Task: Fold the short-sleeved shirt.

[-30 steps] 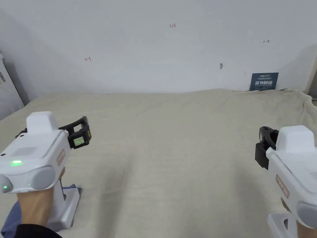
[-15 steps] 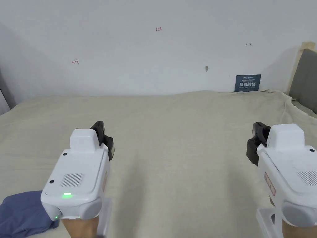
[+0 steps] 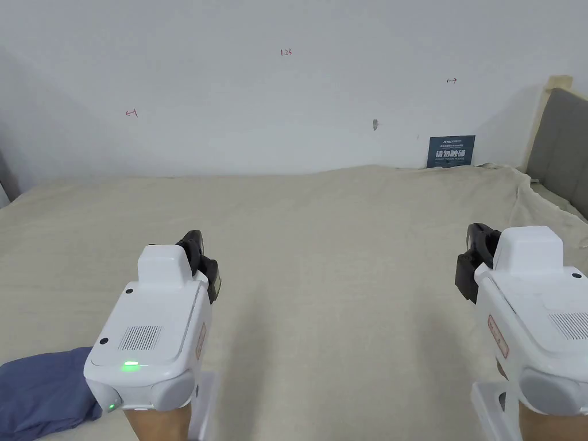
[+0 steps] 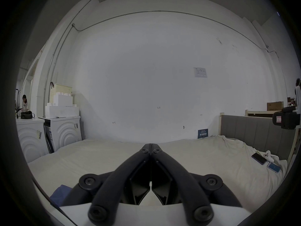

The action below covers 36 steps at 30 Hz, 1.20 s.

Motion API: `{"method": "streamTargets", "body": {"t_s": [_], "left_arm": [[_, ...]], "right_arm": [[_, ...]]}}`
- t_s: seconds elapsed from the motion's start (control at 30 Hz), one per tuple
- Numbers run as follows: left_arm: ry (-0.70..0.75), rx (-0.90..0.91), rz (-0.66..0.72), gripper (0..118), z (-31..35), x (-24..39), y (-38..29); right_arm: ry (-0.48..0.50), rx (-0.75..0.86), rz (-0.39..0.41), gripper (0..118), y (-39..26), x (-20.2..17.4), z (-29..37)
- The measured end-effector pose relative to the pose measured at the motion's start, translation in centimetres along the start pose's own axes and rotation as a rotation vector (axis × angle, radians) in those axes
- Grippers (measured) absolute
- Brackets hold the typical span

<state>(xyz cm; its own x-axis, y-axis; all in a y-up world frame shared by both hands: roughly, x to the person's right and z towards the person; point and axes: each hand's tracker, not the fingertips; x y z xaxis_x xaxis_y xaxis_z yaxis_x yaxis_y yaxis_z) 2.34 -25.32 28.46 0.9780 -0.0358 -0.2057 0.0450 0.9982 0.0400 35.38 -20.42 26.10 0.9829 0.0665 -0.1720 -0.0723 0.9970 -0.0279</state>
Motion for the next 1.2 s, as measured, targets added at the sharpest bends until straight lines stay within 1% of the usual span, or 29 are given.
{"method": "streamTargets", "body": {"t_s": [1.2], "left_arm": [[-0.015,-0.001,-0.013,0,0.3,-0.23,-0.05]], "right_arm": [[0.008,0.005,0.007,0,-0.31,0.51,-0.19]]}}
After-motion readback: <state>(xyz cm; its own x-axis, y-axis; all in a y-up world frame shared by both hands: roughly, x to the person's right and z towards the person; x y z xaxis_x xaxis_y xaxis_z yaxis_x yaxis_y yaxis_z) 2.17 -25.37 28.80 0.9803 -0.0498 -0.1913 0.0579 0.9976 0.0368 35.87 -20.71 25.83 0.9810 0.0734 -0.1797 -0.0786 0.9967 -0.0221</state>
